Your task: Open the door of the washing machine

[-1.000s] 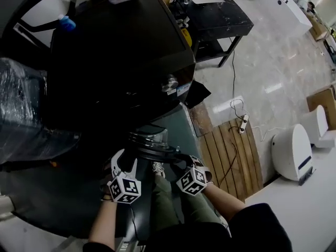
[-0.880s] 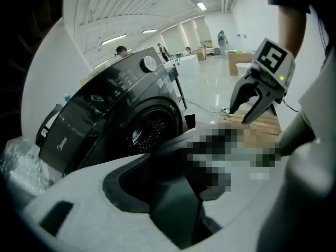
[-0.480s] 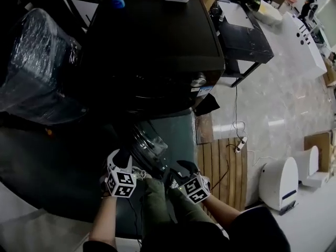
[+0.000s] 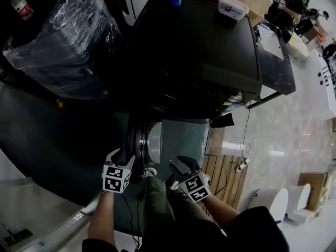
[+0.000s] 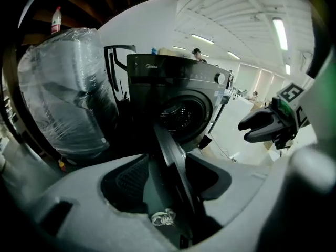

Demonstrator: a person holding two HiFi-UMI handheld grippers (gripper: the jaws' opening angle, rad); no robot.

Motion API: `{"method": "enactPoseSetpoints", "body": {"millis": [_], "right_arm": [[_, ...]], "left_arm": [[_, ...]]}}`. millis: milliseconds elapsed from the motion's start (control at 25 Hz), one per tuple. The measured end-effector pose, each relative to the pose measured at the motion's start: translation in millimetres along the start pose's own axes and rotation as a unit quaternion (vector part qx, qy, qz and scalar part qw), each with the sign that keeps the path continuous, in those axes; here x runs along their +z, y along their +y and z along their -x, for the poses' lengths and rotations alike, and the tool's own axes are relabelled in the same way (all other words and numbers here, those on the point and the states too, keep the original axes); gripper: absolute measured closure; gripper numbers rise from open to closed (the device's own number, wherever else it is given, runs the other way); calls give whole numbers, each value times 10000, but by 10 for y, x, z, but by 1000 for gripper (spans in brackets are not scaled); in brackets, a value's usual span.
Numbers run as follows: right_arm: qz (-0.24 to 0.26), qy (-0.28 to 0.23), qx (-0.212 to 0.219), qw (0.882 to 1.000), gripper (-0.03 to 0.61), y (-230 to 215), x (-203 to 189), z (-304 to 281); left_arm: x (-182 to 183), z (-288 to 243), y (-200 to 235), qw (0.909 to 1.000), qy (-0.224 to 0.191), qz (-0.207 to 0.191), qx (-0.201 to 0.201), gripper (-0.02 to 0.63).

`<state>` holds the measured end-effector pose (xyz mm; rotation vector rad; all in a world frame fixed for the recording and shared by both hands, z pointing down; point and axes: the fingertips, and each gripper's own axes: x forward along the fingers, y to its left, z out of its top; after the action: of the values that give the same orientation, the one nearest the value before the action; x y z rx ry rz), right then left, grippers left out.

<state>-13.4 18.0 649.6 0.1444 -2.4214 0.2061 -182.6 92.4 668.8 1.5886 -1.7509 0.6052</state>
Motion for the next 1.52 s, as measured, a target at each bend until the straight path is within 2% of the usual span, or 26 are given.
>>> {"method": "enactPoseSetpoints", "body": {"millis": [120, 320, 440, 720, 1080, 1320, 1520], "right_arm": [[96, 7, 80, 9999, 411, 61, 162, -120], [112, -78, 225, 9997, 411, 136, 451, -326], [151, -132, 244, 9995, 411, 126, 683, -477], [216, -146, 243, 9994, 411, 129, 1306, -924], [306, -291, 463, 9980, 410, 295, 2124, -1615], [343, -256, 536, 9976, 410, 341, 2388, -1984], [338, -197, 483, 9981, 410, 311, 2483, -2144]], "left_arm": [[-48, 6, 290, 9997, 37, 144, 216, 394], [-75, 35, 947, 9954, -30, 449, 848, 394], [-42, 32, 1308, 9944, 25, 432, 963, 390], [93, -74, 2017, 9960, 351, 23, 826, 344], [349, -209, 2612, 9947, 588, -705, 462, 321], [533, -309, 2940, 9905, 445, -1255, 340, 319], [685, -402, 3170, 9875, 403, -1483, 345, 318]]}}
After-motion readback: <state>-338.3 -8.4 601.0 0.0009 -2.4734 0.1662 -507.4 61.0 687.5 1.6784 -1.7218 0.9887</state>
